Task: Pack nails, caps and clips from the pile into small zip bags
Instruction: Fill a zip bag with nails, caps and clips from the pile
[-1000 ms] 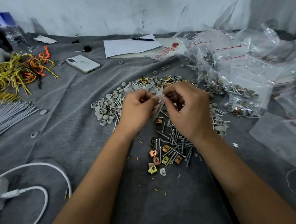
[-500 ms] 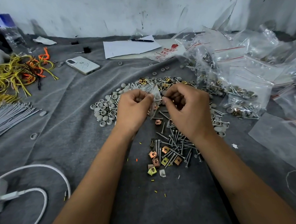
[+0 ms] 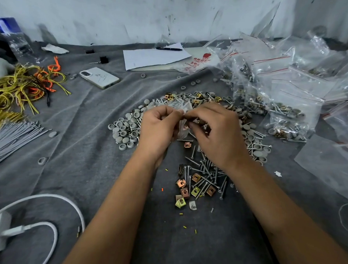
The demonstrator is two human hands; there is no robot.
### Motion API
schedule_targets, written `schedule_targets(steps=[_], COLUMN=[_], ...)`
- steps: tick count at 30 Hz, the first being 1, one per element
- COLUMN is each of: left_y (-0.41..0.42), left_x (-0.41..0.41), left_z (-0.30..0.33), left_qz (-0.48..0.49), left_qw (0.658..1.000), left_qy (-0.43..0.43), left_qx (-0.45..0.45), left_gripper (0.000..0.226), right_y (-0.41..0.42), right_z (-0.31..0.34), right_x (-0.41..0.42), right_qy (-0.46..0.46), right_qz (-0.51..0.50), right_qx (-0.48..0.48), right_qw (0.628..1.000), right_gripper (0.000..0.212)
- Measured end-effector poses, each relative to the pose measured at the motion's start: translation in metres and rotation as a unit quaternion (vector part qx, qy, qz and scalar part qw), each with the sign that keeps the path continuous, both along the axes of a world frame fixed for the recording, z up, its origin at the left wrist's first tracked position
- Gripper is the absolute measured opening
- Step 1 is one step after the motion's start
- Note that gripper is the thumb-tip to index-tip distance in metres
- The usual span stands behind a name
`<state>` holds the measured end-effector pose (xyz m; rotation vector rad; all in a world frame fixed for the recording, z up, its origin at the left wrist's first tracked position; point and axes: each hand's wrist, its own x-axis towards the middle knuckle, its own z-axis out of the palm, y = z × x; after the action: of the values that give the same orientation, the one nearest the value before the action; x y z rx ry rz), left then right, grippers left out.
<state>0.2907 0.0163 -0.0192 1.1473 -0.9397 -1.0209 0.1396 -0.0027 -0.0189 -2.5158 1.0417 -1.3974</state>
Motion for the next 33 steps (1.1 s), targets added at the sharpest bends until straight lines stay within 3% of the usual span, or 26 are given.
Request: schedule_targets(steps=[8,14,20,24,27,29,33], left_y=[0.002,0.003,0.005,0.002,0.001,0.003,0.006], left_x=[0.01,0.015,0.019,0.025,0.023,0.019,0.013], left_z=[0.011,0.013,0.015,0.012,0.009,0.009,0.007], left_qz=[0.002,0.034,0.069,0.129,0.136,0.08,-0.138], left_qw=[0.997,0.999,0.996,0.99,0.987,0.992,0.987], left_qy=[0.072,0.002,0.011,-0.007,-0.067,-0.087,-0.083], left_qx=[-0.001,-0.008,-0.048,-0.061,-0.058,-0.047,-0.016], left_gripper=[0.03,0.031,0.03,0.03,0.022,0.029,0.051], right_y=[-0.004,-0.002,-0.002,-0.002,-0.001,-0.001,-0.001], right_z=[-0.006,-0.003,0.007,0.01,0.012,0.014,0.016], right_x=[-0.002,-0.005,-0.002,-0.007,-0.007,-0.006,-0.003], right_qy=[0.09,0.121,-0.065,-0.233,-0.311,-0.344,-0.424], right_qz=[-0.025,0.008,0.009,0.061,0.1,0.127,0.161], right_qx=[0.036,0.081,0.023,0.114,0.171,0.211,0.288], right_qw=[0.995,0.989,0.998,0.964,0.93,0.906,0.844], right_gripper=[0.019,0.027,0.006,0.008,0.013,0.015,0.017])
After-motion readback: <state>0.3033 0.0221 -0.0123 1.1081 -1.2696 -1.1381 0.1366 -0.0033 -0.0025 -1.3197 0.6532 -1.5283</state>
